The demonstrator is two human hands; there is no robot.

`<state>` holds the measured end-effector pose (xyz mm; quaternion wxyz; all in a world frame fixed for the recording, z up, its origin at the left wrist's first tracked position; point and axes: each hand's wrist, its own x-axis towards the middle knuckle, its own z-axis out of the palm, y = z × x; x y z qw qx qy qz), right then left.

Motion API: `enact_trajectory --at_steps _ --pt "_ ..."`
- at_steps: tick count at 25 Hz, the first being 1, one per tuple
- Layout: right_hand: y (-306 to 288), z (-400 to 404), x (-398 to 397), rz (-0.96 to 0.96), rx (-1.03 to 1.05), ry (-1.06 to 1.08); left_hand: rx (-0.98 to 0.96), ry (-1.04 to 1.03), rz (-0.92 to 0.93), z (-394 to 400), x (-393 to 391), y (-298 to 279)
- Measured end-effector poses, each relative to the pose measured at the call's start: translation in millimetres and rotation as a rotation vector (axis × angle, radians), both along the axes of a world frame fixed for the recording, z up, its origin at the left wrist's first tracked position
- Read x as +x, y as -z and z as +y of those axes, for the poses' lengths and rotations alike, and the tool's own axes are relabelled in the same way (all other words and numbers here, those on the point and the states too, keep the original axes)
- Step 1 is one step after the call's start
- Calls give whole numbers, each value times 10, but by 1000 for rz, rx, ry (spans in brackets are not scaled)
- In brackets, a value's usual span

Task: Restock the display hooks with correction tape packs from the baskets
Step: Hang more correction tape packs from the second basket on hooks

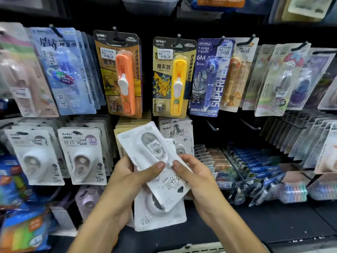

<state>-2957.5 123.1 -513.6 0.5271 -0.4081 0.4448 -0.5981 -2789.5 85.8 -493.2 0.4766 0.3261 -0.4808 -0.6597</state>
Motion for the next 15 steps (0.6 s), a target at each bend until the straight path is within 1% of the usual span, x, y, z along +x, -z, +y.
enact_trajectory --at_steps 2,3,4,6,8,9,11,12,15 --pt "24 68 -63 34 0 -77 -11 -30 13 -16 26 -5" --pt "32 99 -91 31 -11 -69 -1 -24 27 -27 48 -4" --pt "33 120 -119 16 -22 -9 16 1 44 -34 65 -5" --pt "50 130 -224 4 -81 219 26 31 52 -29 80 -14" --pt "14 125 -342 1 -231 406 19 -46 48 -42 83 -29" --pt "-13 126 -404 -2 -309 439 26 -106 51 -53 84 -40" --pt "-116 154 -533 19 -404 401 28 -235 7 -81 100 -48" --pt "-195 170 -597 45 -415 336 -1 -291 -62 -89 110 -51" --pt "-470 155 -722 252 -422 102 -116 -342 -255 -48 76 -54"
